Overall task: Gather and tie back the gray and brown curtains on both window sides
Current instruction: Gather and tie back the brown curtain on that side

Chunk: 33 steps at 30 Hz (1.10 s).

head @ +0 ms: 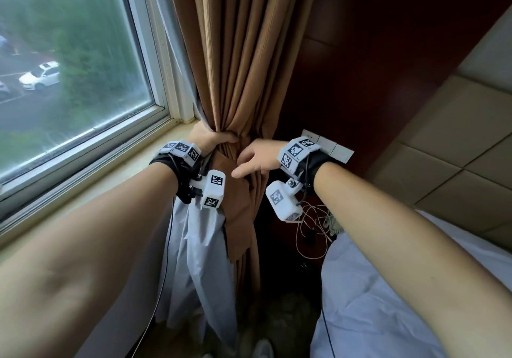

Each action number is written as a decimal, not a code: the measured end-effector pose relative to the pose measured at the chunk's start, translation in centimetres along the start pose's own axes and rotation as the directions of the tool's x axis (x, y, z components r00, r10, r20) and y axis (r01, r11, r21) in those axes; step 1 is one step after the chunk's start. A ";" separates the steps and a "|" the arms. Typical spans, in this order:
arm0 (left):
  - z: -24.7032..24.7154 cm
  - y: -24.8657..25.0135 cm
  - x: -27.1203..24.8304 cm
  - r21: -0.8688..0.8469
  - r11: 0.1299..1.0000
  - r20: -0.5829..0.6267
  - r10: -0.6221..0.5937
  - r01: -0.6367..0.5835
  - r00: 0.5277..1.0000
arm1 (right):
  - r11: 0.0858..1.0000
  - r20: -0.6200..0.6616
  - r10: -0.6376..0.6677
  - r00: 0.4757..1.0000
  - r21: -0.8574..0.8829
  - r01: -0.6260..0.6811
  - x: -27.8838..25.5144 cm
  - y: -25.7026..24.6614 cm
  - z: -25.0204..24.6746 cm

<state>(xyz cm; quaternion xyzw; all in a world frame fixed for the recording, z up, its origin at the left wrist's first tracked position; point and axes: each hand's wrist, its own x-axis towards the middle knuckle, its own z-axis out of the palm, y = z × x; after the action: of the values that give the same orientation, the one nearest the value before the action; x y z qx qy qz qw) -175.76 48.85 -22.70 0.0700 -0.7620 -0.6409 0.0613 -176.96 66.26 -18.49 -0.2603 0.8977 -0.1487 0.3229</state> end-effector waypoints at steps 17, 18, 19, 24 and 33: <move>-0.6 -1.0 1.0 0.090 0.994 0.100 0.045 -0.054 0.994 | 0.852 -0.200 -0.026 0.979 0.508 0.126 0.3 -0.2 -0.2; -0.5 -1.3 1.2 0.099 0.994 0.108 0.045 -0.055 0.993 | 0.871 -0.222 -0.007 0.975 0.478 0.115 0.3 -0.3 -0.2; -0.4 -1.3 1.2 0.104 0.993 0.112 0.041 -0.053 0.993 | 0.899 -0.261 0.013 0.965 0.426 0.103 0.4 -0.5 -0.2; -0.3 -0.3 0.7 0.105 0.993 0.111 0.049 -0.061 0.993 | 0.976 -0.323 0.004 0.946 0.209 0.067 1.0 -0.9 0.2; 0.1 -0.1 0.7 0.110 0.992 0.142 0.038 -0.054 0.989 | 0.993 -0.300 -0.036 0.953 -0.121 -0.001 0.2 -0.4 -1.3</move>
<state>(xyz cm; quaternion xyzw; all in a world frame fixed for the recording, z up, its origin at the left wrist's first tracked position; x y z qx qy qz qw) -176.44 48.75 -22.84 0.0106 -0.8010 -0.5982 0.0186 -177.79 65.95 -17.48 -0.2614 0.9414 -0.1356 0.1645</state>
